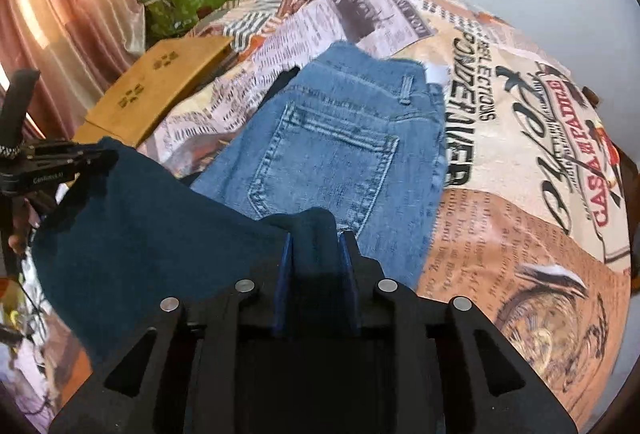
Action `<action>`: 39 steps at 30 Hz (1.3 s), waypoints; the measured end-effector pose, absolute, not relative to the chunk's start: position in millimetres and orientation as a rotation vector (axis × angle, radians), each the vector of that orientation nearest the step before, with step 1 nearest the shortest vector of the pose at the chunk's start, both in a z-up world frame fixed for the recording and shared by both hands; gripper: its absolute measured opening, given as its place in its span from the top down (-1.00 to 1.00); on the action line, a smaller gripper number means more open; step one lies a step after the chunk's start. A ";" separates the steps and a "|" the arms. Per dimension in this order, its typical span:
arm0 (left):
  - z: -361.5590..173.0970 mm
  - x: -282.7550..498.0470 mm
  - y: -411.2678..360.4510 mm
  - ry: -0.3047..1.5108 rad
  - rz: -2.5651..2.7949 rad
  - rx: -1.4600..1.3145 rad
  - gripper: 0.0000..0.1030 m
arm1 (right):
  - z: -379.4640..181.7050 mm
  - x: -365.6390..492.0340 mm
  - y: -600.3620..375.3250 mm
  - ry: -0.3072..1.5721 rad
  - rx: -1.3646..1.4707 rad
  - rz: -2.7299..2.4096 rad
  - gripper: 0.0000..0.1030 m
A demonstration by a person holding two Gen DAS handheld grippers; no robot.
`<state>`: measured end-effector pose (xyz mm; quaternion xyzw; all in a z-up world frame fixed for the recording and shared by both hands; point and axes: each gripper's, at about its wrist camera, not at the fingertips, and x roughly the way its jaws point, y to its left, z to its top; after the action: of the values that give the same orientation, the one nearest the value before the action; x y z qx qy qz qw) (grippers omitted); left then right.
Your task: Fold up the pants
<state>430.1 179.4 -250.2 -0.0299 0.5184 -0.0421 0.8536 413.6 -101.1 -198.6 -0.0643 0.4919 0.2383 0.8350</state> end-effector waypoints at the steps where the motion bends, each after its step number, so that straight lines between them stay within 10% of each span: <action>1: -242.6 423.6 182.3 1.074 -0.096 -0.078 0.29 | -191.9 408.7 -104.5 1.033 -0.122 0.506 0.56; 9: -199.7 339.2 202.2 0.998 -0.129 -0.091 -0.07 | -135.9 344.3 -139.2 0.967 -0.079 0.488 0.31; 29: -283.7 274.9 150.1 1.002 -0.037 0.106 -0.08 | -180.9 239.2 -151.4 1.042 -0.013 0.459 0.17; 34: -282.0 281.0 152.6 0.993 -0.058 0.103 0.84 | -188.9 242.3 -155.8 1.042 -0.012 0.446 0.17; 39: -249.8 269.0 172.4 0.925 -0.021 0.139 0.83 | -185.3 240.9 -163.1 1.030 -0.002 0.438 0.17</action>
<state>269.0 172.4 -249.8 0.0670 0.4459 -0.0103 0.8925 240.9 -163.1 -185.3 -0.0011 0.4883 0.2079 0.8475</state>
